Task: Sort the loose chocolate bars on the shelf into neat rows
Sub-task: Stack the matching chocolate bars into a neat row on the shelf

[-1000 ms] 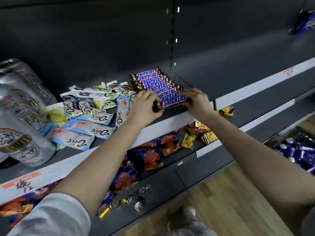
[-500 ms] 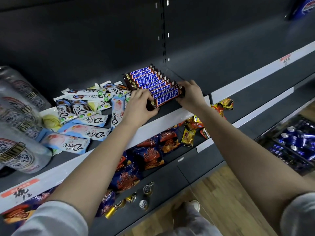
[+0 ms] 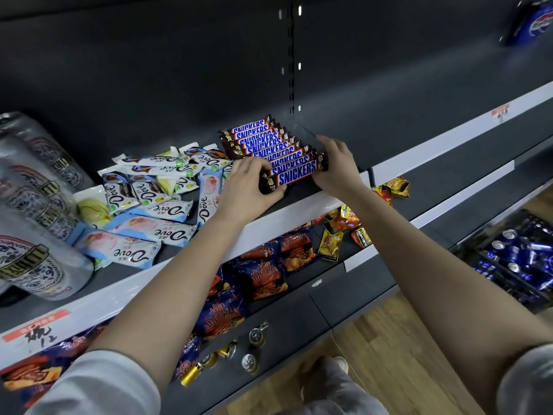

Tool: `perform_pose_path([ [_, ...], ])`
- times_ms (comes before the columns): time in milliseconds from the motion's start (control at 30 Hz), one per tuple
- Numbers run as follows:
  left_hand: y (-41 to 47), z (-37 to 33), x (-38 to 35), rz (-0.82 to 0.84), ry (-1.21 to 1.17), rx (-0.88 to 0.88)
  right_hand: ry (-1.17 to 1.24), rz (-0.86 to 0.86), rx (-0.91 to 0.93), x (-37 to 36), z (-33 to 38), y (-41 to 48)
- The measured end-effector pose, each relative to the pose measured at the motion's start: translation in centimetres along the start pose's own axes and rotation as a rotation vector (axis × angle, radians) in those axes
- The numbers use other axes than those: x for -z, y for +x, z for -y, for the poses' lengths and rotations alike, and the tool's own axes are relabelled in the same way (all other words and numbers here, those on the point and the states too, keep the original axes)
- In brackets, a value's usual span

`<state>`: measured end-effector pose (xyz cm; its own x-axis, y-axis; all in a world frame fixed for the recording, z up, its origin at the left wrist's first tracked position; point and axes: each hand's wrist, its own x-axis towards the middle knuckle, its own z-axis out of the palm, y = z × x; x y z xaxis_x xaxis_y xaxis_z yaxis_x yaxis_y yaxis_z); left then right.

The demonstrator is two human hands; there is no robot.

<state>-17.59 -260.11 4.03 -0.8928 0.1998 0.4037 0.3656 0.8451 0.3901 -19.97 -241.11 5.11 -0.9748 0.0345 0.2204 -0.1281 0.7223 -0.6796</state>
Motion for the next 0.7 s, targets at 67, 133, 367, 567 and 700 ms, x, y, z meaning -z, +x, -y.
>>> perform_pose_path([
  [67, 0.0, -0.1, 0.1, -0.041, -0.019, 0.019, 0.047, -0.069, -0.006, -0.1, 0.1, -0.2],
  [133, -0.1, -0.3, 0.3, -0.088, -0.029, 0.028, 0.039, -0.155, 0.040, -0.6, 0.5, -0.7],
  [367, -1.1, -0.6, 2.0, -0.246, 0.087, 0.043, 0.095, -0.169, 0.349, -3.3, 5.0, -0.6],
  [567, -3.4, 3.7, 5.7, -0.310, 0.261, 0.214, 0.167, -0.046, 0.470, -7.4, 9.9, -0.2],
  [700, -5.5, 7.4, 8.7, -0.290, 0.332, 0.362, 0.183, 0.105, 0.528, -10.7, 12.6, -1.0],
])
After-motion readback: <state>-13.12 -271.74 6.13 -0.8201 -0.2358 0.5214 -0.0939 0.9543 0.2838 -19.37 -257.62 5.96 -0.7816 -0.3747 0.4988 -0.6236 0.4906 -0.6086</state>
